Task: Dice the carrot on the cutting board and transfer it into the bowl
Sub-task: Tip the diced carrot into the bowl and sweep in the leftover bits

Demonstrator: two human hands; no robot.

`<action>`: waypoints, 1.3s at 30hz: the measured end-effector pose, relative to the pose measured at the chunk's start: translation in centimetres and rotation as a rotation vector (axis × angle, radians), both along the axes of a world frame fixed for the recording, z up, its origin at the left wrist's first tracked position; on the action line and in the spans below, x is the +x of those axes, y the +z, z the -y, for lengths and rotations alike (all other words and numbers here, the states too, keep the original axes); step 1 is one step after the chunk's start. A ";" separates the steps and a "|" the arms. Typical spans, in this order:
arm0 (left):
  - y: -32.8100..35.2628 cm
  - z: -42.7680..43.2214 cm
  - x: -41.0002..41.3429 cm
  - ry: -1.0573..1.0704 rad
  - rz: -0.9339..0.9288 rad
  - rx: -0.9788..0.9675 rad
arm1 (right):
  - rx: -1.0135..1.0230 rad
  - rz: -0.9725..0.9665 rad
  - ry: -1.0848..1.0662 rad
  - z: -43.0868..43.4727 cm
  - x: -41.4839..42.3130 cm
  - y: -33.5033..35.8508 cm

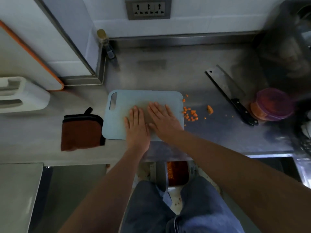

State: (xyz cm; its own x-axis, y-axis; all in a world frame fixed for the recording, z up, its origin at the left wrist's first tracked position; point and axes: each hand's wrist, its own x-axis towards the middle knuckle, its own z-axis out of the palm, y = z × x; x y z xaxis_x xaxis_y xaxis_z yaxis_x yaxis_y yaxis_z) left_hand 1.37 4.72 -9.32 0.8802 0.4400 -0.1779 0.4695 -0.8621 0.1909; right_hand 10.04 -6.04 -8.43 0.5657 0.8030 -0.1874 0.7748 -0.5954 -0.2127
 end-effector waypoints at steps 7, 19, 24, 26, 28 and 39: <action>0.4 -0.3 -1.0 -0.034 -0.003 0.009 | -0.089 0.096 -0.243 5.0 -0.4 -1.0; 0.5 -0.5 -1.7 -0.045 0.001 0.000 | -0.033 0.051 -0.229 5.2 -0.6 -1.0; 0.6 0.4 -1.3 -0.001 0.007 0.040 | 0.024 0.049 -0.215 6.6 0.0 -0.3; 0.9 1.2 -1.0 -0.011 0.041 0.051 | 0.098 0.014 -0.191 6.3 0.5 0.3; 1.1 2.4 -0.4 -0.087 0.032 0.032 | 0.154 -0.009 -0.224 6.8 1.8 0.9; 0.8 3.3 2.1 -0.100 -0.117 0.068 | 0.015 -0.118 -0.151 7.8 8.4 0.6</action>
State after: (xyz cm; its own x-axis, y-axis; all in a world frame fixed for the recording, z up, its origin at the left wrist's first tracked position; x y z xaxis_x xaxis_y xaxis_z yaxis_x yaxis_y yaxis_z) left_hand 3.44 1.41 -8.53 0.8954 0.3654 -0.2545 0.3961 -0.9147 0.0801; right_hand 18.45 -13.82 -7.80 0.6550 0.7137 -0.2483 0.6458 -0.6993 -0.3064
